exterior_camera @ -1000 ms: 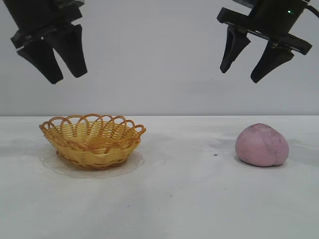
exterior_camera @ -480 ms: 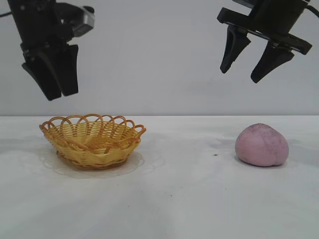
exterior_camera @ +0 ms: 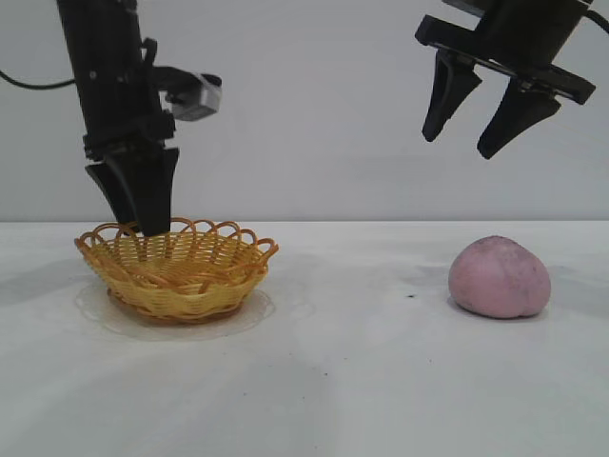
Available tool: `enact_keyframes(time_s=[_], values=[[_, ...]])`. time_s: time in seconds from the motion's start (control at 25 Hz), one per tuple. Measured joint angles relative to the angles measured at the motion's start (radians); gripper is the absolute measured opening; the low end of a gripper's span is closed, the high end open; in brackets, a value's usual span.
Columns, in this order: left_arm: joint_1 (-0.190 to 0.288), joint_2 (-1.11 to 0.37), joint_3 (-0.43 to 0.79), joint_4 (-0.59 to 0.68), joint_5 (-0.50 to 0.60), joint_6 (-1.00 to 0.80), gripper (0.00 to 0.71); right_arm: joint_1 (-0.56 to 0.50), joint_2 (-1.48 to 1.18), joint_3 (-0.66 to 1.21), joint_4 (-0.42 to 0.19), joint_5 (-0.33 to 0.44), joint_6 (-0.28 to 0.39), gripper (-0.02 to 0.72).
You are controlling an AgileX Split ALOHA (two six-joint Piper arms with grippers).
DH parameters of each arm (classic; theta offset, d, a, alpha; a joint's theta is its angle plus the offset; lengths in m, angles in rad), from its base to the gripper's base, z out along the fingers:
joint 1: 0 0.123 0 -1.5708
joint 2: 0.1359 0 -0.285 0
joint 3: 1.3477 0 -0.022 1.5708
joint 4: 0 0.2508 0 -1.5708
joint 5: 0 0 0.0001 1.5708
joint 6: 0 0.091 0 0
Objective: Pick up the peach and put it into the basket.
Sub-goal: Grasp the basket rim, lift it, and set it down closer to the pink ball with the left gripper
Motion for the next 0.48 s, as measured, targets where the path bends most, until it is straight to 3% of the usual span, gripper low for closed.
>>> enact_keyframes(time_s=[0.16,0.36,0.4,0.48], values=[[-0.001,0.022,-0.011,0.05,0.015,-0.061,0.069,0.0,0.0,0.0,0.0,0.007,-0.01,0.415],[-0.001,0.022,-0.036,0.065,0.082,-0.205,0.069,0.0,0.0,0.0,0.0,0.009,-0.01,0.415],[-0.001,0.022,-0.047,0.065,0.092,-0.237,0.0,0.0,0.0,0.0,0.0,0.009,-0.012,0.415],[0.0,0.011,-0.07,0.06,0.101,-0.331,0.0,0.0,0.0,0.0,0.0,0.009,-0.012,0.415]])
